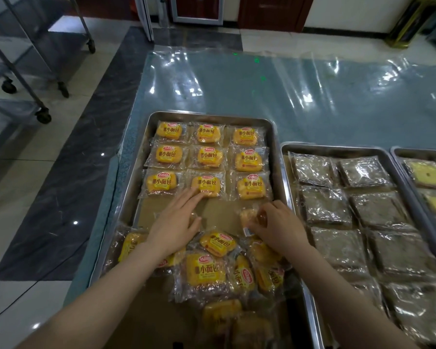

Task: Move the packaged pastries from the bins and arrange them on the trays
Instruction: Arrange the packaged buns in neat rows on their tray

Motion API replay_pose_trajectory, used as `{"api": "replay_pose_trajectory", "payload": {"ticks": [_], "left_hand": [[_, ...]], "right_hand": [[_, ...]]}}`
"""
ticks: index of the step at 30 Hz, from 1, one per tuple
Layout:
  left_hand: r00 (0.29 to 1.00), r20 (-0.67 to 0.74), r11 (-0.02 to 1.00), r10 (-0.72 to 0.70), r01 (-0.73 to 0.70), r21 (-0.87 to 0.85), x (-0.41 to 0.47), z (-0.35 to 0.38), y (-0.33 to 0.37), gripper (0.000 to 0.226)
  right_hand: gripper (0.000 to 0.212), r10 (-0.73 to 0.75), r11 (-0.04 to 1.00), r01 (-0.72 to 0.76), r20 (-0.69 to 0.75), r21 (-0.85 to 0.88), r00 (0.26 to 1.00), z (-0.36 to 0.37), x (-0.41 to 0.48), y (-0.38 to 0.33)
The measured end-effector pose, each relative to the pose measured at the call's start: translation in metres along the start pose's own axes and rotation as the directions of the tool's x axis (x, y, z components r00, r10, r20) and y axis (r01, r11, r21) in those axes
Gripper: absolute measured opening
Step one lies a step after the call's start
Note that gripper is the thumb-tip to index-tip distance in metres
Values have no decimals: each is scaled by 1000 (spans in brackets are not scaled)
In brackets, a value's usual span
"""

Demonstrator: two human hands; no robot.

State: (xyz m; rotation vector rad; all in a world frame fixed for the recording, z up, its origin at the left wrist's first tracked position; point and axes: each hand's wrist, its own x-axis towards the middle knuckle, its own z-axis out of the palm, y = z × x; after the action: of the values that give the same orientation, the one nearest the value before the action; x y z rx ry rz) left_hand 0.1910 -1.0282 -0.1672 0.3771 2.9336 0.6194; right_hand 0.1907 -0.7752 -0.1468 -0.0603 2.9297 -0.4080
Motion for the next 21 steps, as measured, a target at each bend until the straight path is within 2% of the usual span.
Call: {"api": "replay_pose_trajectory", "payload": {"ticks": [2, 6, 8, 10, 13, 15, 16, 18, 21], "left_hand": [[997, 36, 998, -64, 65, -1, -15, 0, -2, 61], [985, 156, 993, -70, 55, 100, -30, 7, -9, 63], [985, 167, 994, -45, 27, 110, -31, 10, -13, 58], [985, 171, 995, -21, 3, 100, -32, 12, -15, 57], [982, 186, 997, 10, -24, 77, -33, 12, -21, 63], [979, 200, 996, 36, -51, 70, -35, 12, -23, 70], [979, 199, 997, 44, -56, 53, -37, 11, -24, 75], [985, 173, 999, 11, -4, -44, -40, 9, -24, 90], [985, 129, 964, -113, 140, -228, -45, 0, -23, 109]], "right_hand": [[44, -2, 999, 1, 34, 33, 999, 4, -9, -3], [21, -159, 956, 116, 145, 269, 976, 6, -16, -14], [35, -217, 954, 182, 128, 238, 968, 7, -17, -16], [41, -188, 973, 170, 109, 153, 976, 6, -17, -16], [65, -132, 982, 92, 244, 167, 961, 8, -20, -14], [72, -88, 982, 34, 294, 185, 952, 8, -23, -15], [69, -69, 983, 15, 296, 183, 953, 9, -24, -16], [49, -10, 971, -53, 261, 234, 965, 7, -23, -17], [11, 91, 885, -155, 162, 440, 983, -2, -19, -16]]}}
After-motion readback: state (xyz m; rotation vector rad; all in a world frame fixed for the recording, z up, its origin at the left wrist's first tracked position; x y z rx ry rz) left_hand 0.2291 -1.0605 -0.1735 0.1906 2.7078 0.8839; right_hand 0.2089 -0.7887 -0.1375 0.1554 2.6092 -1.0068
